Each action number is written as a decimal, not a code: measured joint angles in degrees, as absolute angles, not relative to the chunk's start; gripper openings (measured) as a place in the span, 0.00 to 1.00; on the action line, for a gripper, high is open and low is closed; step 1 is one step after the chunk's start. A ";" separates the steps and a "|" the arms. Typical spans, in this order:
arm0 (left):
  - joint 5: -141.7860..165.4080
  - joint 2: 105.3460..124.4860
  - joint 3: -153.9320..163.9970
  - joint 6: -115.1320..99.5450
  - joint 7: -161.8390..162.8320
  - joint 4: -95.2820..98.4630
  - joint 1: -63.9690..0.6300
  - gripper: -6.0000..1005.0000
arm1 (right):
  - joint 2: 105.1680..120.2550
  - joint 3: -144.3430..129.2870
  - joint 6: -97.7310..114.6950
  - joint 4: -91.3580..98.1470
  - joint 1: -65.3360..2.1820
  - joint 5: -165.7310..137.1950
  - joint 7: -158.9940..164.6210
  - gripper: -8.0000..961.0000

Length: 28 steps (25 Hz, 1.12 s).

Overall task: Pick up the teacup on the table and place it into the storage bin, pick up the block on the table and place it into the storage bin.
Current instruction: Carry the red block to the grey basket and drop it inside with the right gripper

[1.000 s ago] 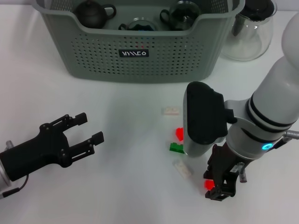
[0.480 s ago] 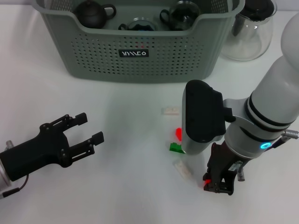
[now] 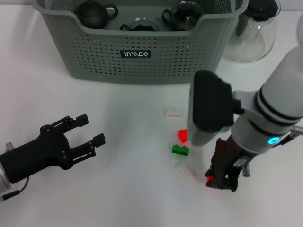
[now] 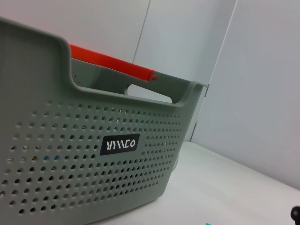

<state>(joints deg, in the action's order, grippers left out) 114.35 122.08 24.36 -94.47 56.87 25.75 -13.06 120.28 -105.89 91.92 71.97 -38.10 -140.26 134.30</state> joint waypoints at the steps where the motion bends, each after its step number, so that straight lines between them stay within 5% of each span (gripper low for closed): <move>1: 114.35 122.08 24.35 -94.48 56.87 25.75 -13.05 0.76 | 120.25 -104.96 92.41 72.77 -37.88 -140.31 134.20 0.17; 22: 114.22 122.01 24.34 -94.12 56.86 25.76 -13.42 0.76 | 119.99 -57.21 82.88 77.99 -38.35 -112.59 125.48 0.18; 28: 114.30 122.13 24.34 -94.10 56.87 25.75 -13.45 0.76 | 119.86 -59.78 71.73 70.27 -48.34 -122.68 129.22 0.17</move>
